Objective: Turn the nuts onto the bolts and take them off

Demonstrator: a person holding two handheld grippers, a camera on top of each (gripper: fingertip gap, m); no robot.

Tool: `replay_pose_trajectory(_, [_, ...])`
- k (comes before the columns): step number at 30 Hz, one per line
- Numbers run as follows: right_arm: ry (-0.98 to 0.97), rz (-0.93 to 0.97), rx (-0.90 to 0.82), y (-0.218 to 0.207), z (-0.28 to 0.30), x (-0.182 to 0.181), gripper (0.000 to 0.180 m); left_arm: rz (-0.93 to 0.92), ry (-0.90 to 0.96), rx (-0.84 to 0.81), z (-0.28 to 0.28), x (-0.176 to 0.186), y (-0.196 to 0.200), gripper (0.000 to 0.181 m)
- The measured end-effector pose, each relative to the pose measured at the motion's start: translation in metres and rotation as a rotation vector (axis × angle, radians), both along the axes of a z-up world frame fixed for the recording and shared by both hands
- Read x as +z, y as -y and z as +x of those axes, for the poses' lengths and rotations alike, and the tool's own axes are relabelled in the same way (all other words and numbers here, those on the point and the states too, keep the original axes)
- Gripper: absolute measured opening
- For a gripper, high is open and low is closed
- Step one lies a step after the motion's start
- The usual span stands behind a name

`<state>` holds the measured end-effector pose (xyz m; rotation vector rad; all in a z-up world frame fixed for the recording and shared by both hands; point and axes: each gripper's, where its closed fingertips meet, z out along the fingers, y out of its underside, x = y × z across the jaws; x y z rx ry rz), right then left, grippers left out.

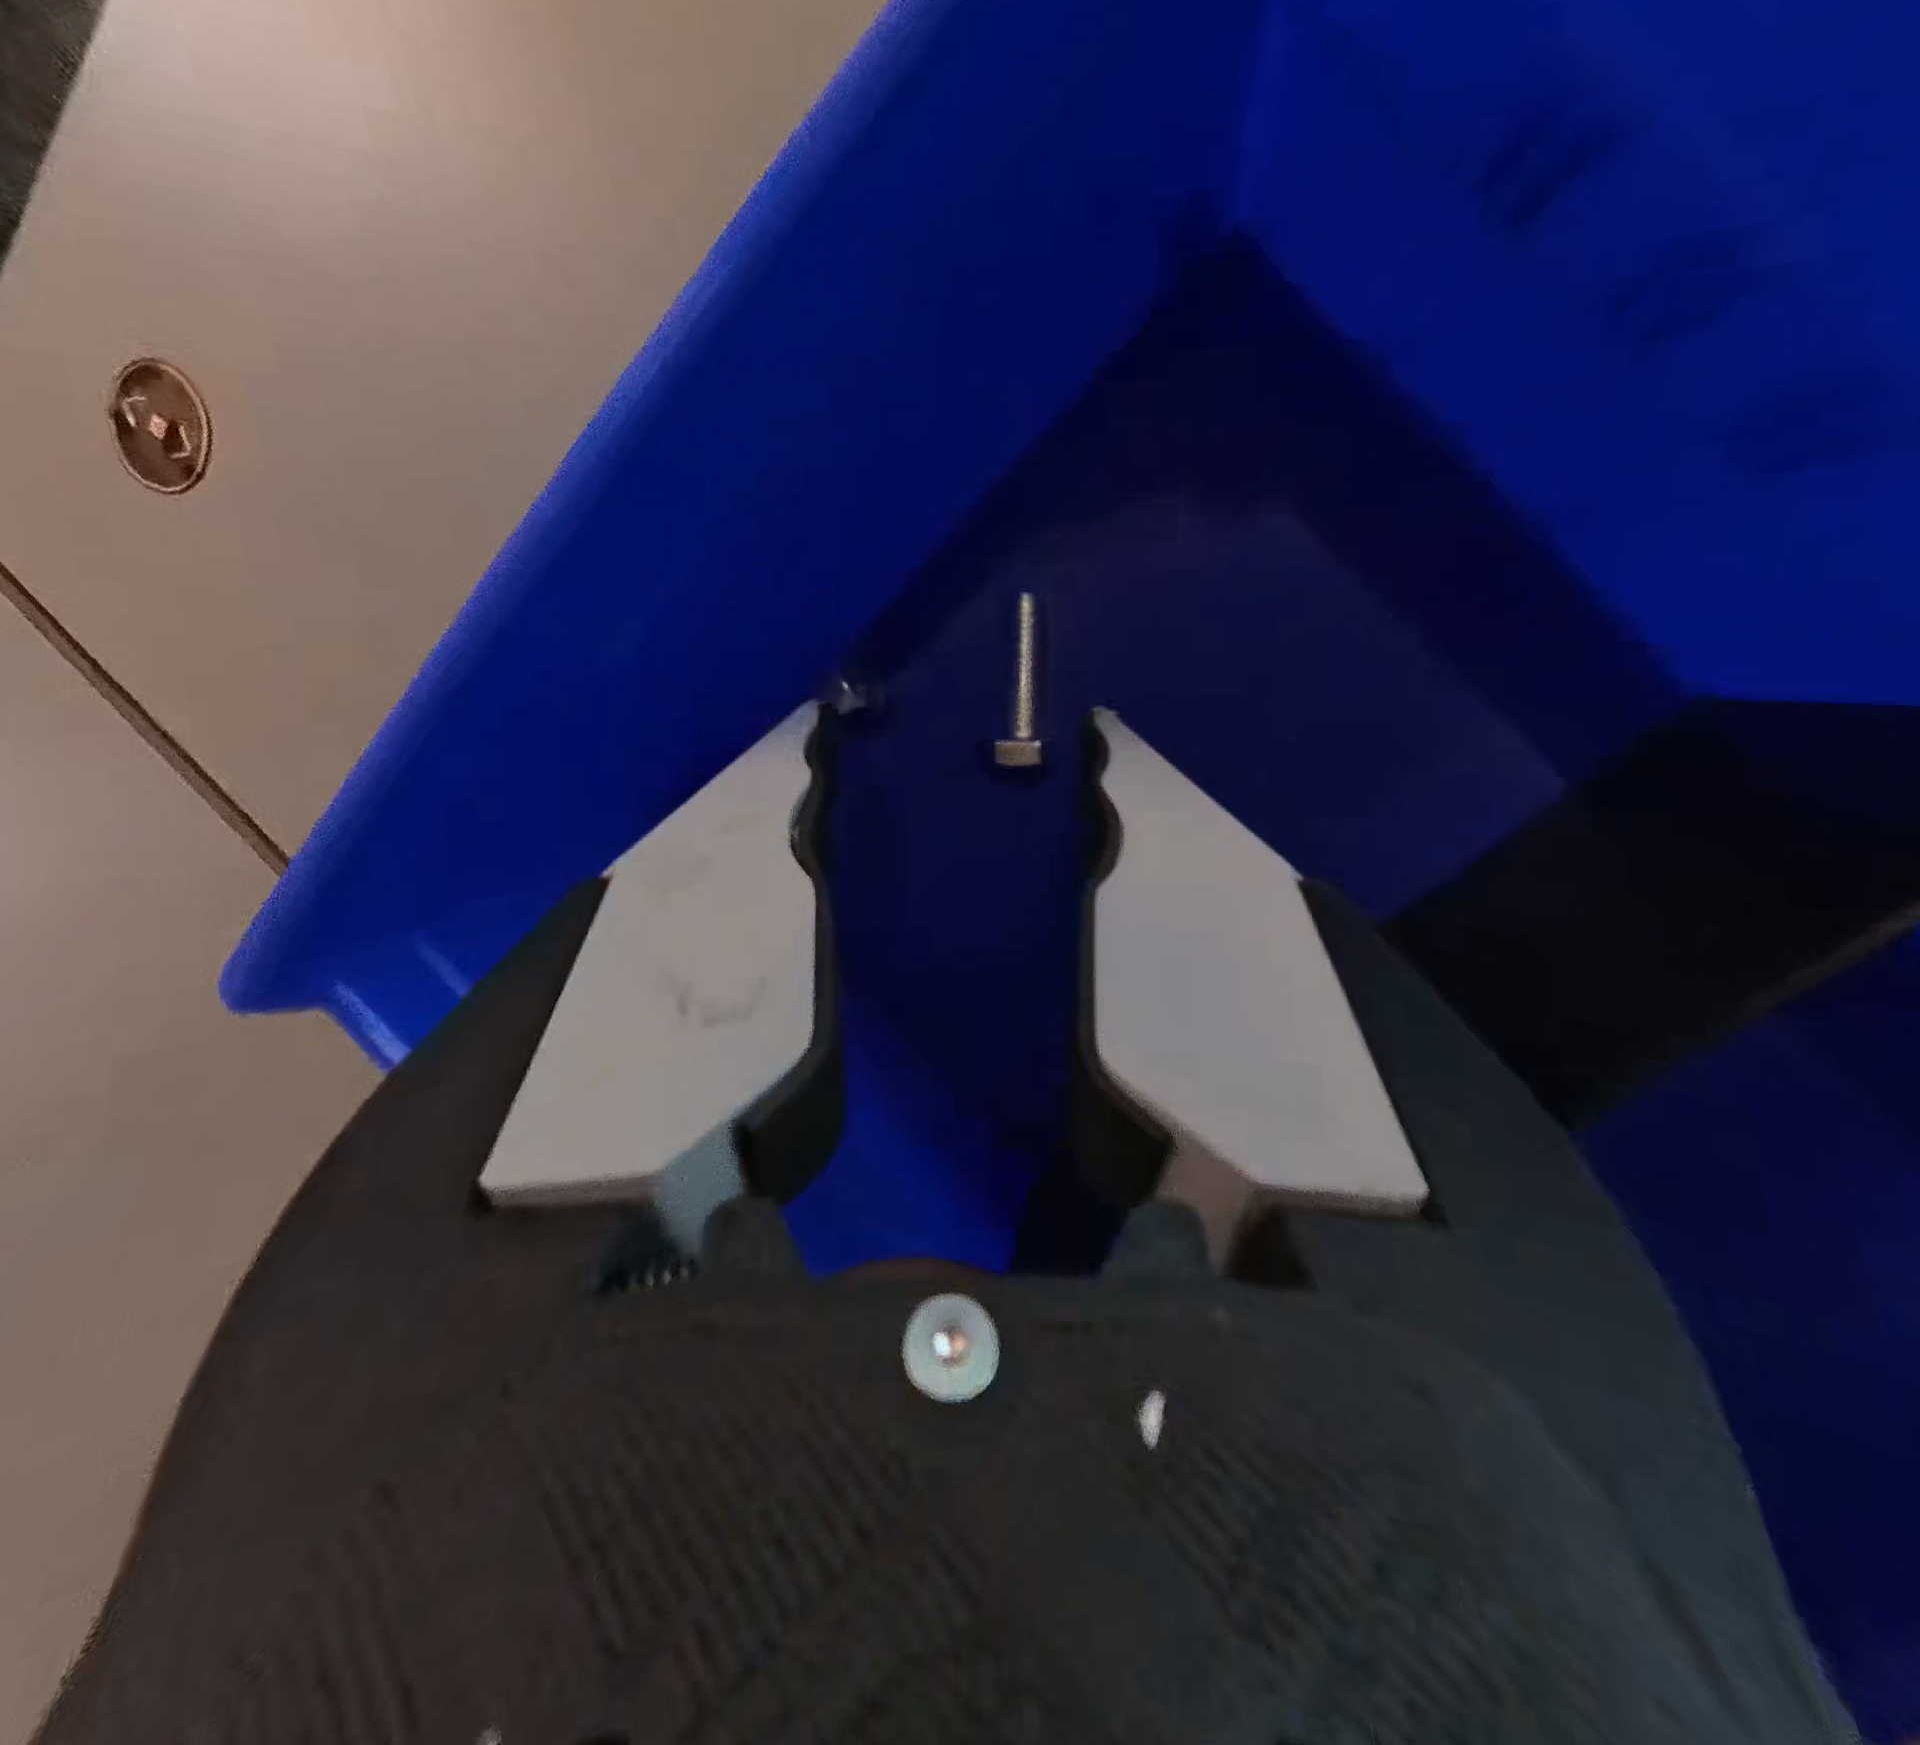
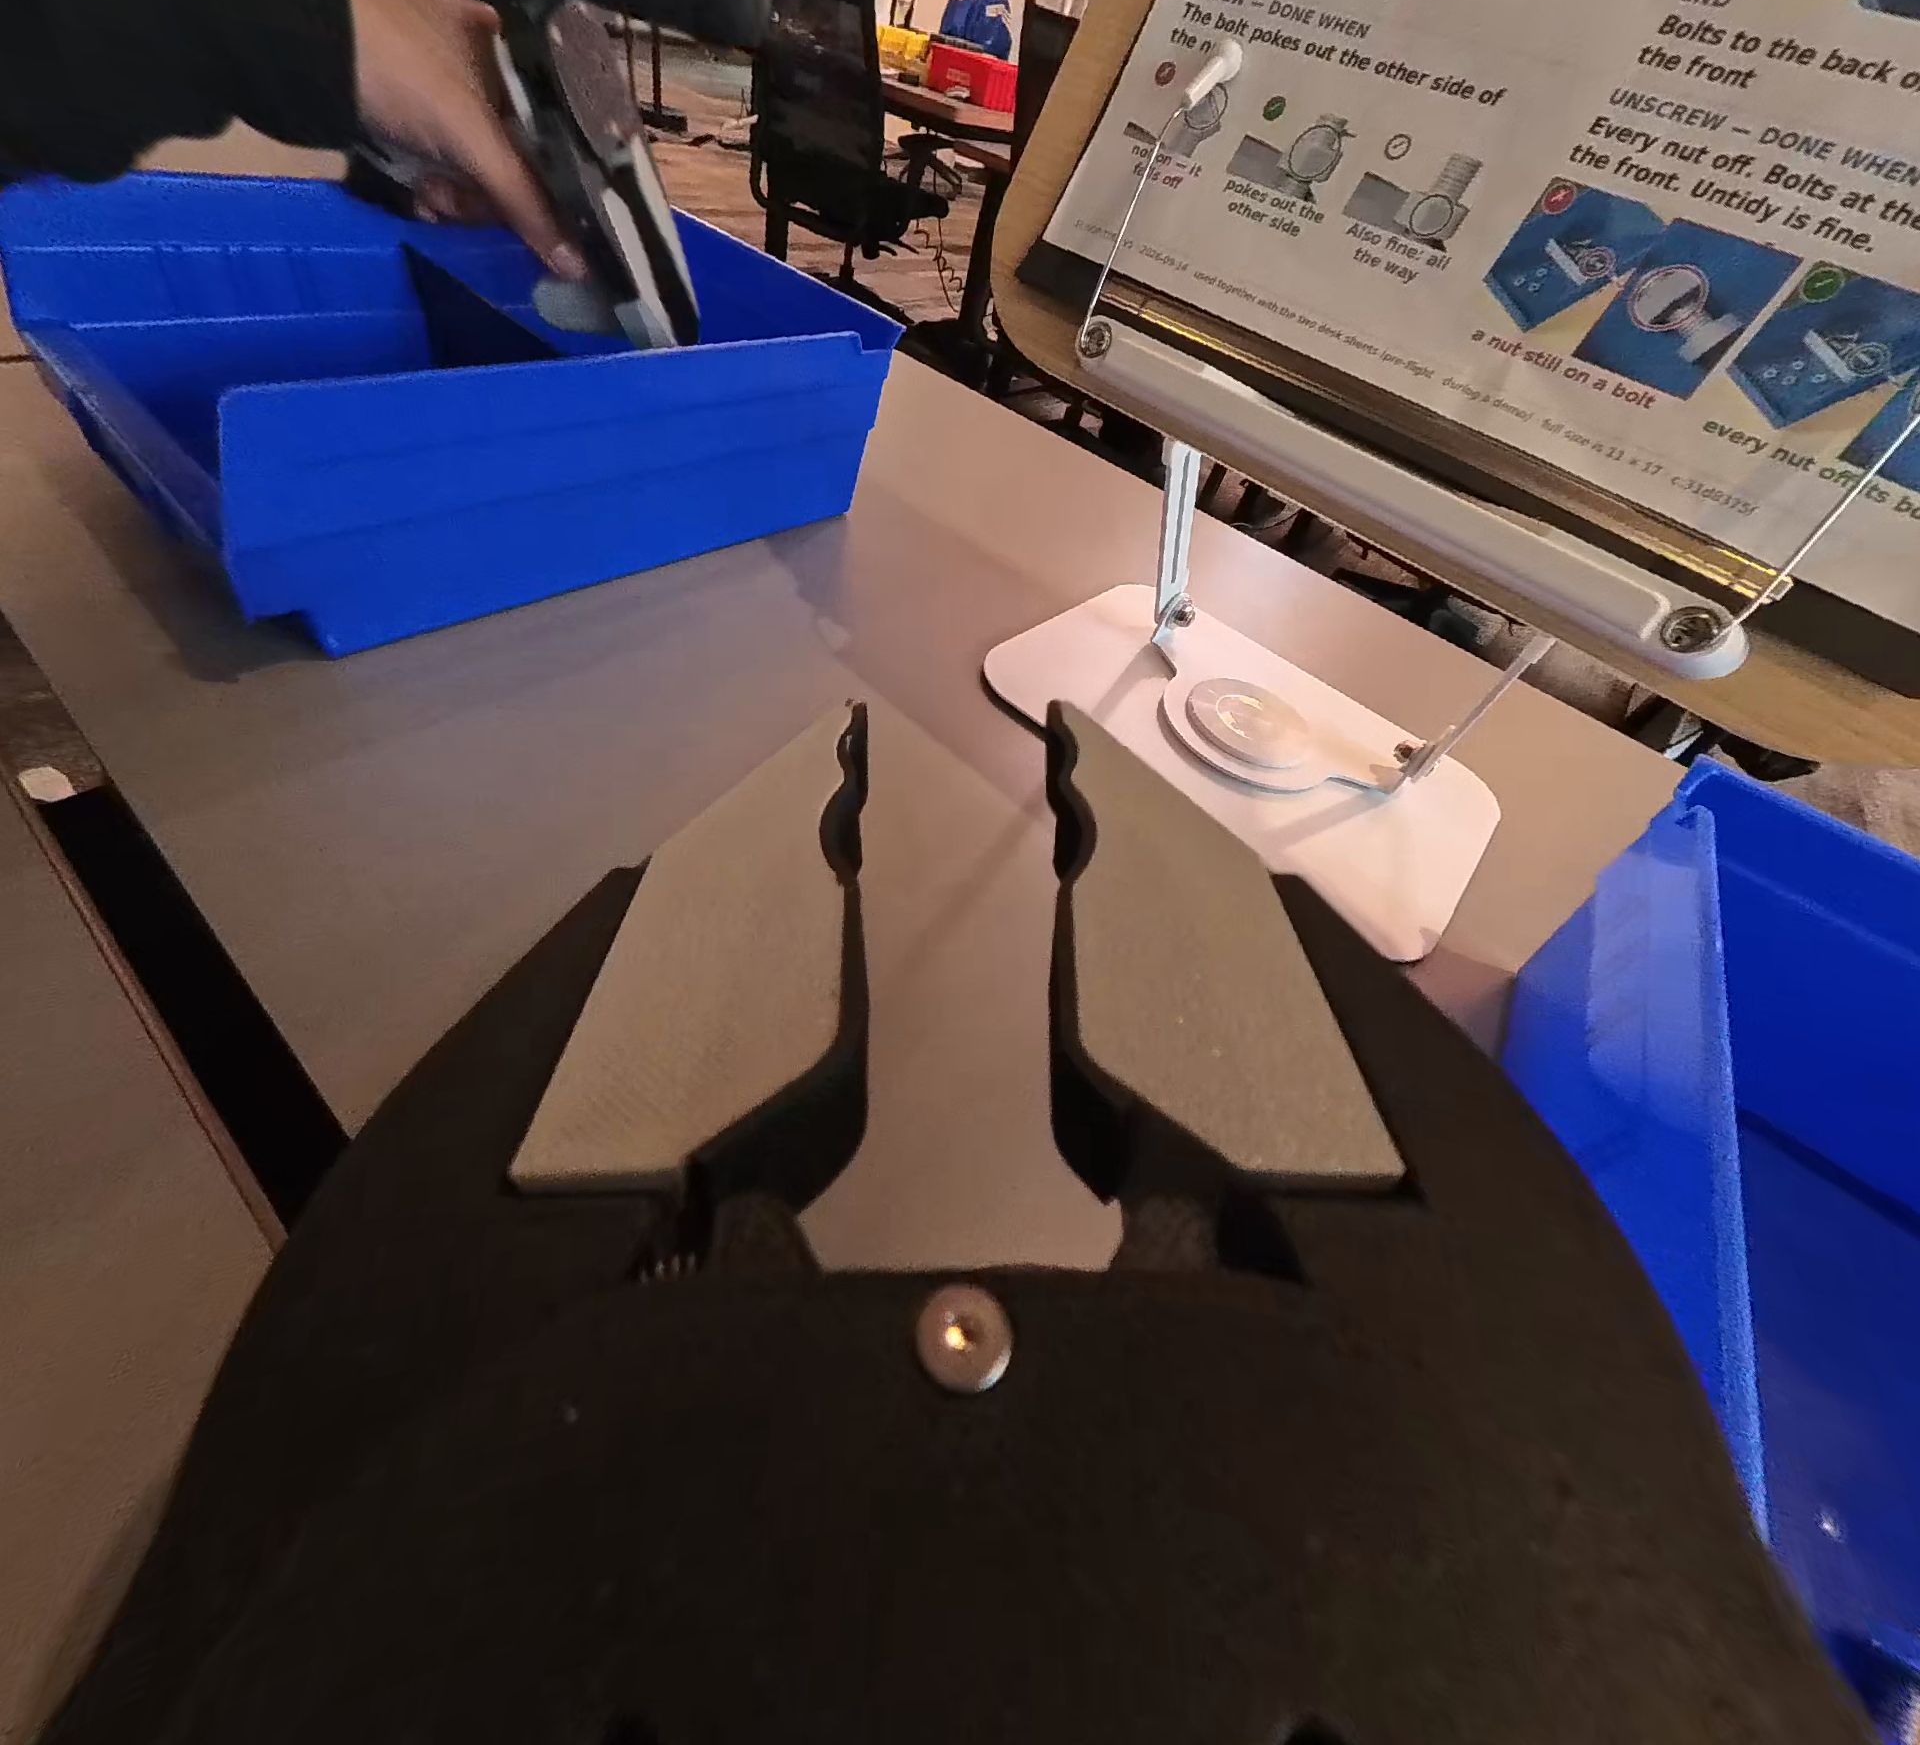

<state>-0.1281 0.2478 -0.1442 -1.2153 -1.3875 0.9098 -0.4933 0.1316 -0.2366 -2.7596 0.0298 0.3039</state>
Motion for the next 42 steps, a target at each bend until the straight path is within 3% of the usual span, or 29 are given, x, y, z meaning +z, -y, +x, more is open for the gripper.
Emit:
replay_pose_trajectory(6, [0.004, -0.025, -0.003, -0.006, 0.002, 0.0, 0.031, -0.127, 0.05, -0.026, 0.006, -0.028, -0.003, 0.041])
replay_pose_trajectory(10, [-0.03, -0.022, -0.017, -0.012, 0.009, 0.011, 0.031, -0.145, 0.101, -0.026, 0.01, -0.034, -0.006, 0.008])
replay_pose_trajectory(17, [-0.07, -0.07, 0.021, -0.013, 0.023, 0.027, 0.031, -0.159, 0.102, -0.059, 0.011, -0.034, -0.006, 0.008])
replay_pose_trajectory(33, [0.075, -0.159, 0.018, -0.028, 0.017, -0.012, 0.031, -0.131, 0.162, -0.091, 0.02, -0.031, -0.009, 0.008])
replay_pose_trajectory(42, [0.062, -0.145, 0.013, -0.027, 0.015, -0.012, 0.03, 0.04, 0.162, -0.039, 0.027, 0.017, 0.001, 0.007])
